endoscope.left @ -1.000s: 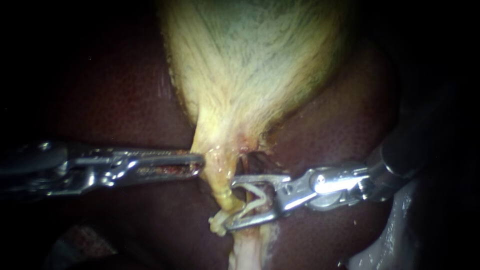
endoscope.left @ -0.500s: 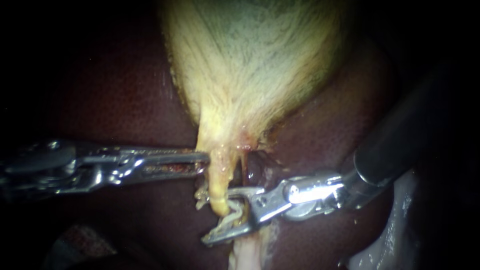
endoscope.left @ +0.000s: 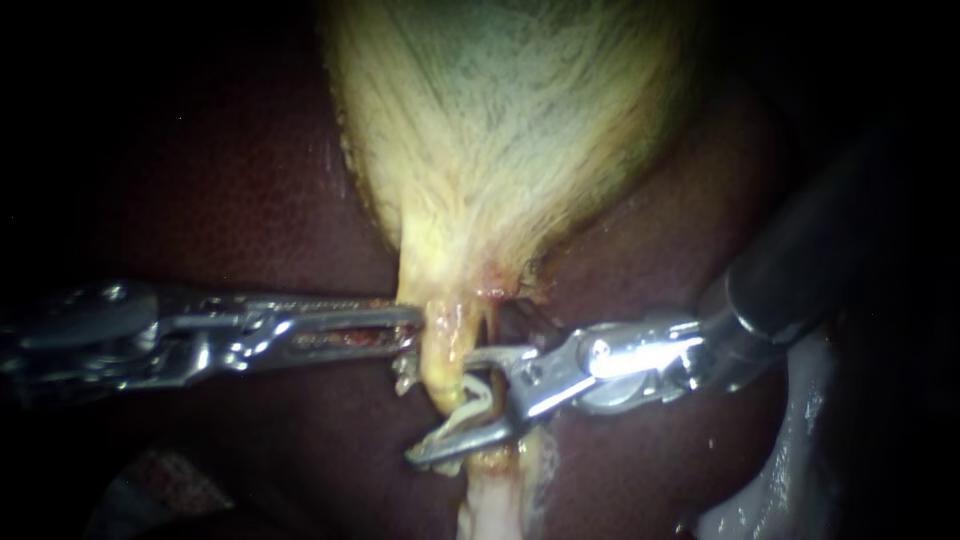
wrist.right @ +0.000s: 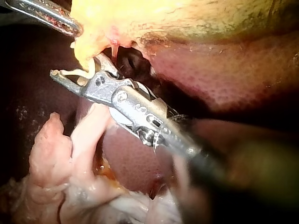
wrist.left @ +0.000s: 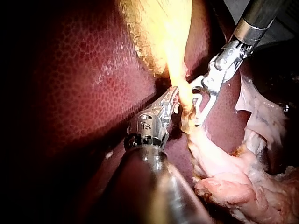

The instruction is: Clipping third clip left tube

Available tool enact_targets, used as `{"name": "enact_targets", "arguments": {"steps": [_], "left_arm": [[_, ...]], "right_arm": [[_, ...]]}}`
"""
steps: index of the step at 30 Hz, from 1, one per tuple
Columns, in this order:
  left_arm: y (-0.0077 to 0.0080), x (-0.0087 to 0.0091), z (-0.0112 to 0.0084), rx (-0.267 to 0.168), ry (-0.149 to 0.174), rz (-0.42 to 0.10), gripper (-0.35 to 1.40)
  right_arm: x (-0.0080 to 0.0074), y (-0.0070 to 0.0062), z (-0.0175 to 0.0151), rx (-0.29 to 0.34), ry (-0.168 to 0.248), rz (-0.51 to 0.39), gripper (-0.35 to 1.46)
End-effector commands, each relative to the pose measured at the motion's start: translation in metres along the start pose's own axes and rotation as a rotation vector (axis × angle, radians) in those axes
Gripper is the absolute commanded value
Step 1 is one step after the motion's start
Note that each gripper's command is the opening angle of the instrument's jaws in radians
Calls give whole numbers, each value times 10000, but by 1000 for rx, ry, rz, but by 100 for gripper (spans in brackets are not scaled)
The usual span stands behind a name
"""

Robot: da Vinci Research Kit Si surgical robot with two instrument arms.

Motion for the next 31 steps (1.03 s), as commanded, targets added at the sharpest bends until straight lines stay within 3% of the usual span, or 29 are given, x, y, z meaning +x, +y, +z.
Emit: {"name": "enact_targets", "arguments": {"steps": [1,4,7,11,14,31], "left_arm": [[0,0,0,1,0,0,-35],[0,0,1,1,0,0,-35],[0,0,2,0,0,0,-35],[0,1,3,0,0,1,-35],[0,1,4,0,0,1,-35],[1,1,6,2,1,1,-35]], "right_arm": [[-3,-1,2,1,-1,-1,51],[-5,-1,3,1,-1,-3,46],[-8,-3,2,2,-5,1,30],[-14,-5,-1,4,-13,9,-15],[-18,-5,-3,4,-17,20,-35],[-24,-6,-3,5,-18,22,-35]]}}
